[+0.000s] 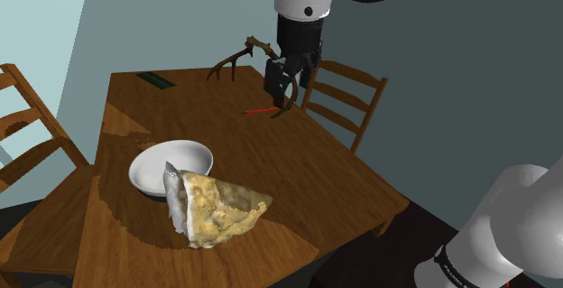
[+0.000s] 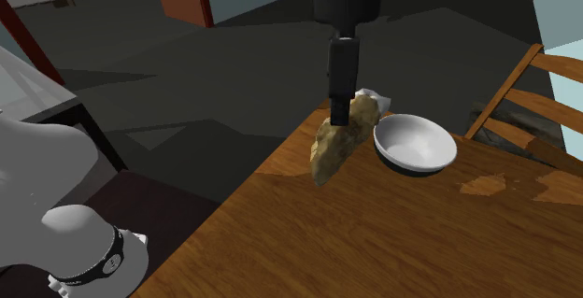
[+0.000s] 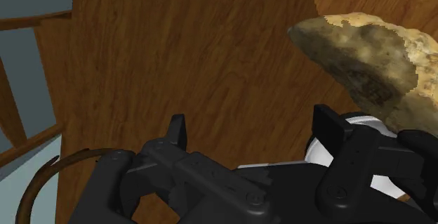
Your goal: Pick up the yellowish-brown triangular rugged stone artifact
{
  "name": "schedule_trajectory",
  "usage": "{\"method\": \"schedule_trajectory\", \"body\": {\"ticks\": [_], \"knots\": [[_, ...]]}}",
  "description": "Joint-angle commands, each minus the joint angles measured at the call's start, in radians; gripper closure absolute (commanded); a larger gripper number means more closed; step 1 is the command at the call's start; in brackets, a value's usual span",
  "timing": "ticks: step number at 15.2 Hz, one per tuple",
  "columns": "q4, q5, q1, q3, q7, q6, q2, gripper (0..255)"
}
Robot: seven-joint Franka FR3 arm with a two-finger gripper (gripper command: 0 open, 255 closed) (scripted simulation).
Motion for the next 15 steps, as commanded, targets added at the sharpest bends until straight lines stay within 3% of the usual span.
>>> {"method": "schedule_trajectory", "body": {"ticks": [1,8,15], "knots": [[0.061,-0.054,0.015,0.052,0.035,-0.017,0.076,0],[0.312,-0.301,0.126,0.186,0.149,-0.128,0.389,0],[0.615,-0.549,0.358,0.202,0.181,-0.293,0.718,0]]}}
